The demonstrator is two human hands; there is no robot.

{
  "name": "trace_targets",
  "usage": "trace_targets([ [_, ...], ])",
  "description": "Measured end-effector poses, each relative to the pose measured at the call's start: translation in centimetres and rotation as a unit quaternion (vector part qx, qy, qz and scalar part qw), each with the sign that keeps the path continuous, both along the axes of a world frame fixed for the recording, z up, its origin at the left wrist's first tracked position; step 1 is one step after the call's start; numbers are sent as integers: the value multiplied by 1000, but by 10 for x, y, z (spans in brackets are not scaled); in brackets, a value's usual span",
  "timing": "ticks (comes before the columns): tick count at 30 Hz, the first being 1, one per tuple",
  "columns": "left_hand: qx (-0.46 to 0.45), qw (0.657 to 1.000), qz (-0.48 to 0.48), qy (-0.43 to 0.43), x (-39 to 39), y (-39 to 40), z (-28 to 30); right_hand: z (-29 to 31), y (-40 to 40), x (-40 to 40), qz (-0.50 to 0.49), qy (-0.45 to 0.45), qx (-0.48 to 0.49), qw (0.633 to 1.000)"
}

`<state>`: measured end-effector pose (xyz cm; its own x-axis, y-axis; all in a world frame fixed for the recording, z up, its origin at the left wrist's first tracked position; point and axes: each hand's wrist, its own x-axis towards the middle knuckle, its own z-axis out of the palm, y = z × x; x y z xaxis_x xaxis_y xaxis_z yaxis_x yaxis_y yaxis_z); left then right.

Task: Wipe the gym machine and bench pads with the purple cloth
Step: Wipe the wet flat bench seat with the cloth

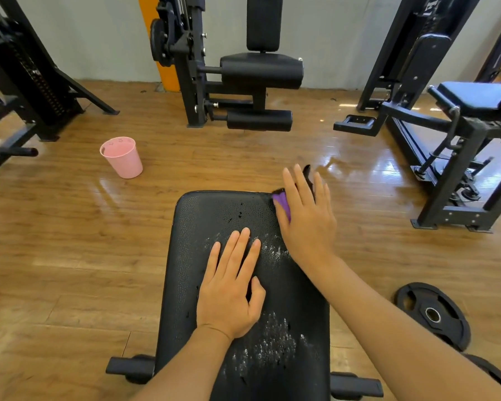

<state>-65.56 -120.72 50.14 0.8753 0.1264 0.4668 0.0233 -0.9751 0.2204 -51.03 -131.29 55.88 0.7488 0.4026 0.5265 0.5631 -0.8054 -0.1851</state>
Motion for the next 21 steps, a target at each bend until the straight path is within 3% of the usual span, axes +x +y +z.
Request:
trace_targets([
  [4,4,1000,0,-7,1,1,-1,-7,-36,-32,98,54,-43,993],
  [9,-4,1000,-1,-20,0,-1,0,14,-46,12,172,-27,-75,982],
  [13,0,1000,1,-25,1,0,0,3,-33,19,202,-59,-13,978],
  [21,10,1000,3,-25,1,0,-1,-18,-13,-15,40,-51,53,996],
])
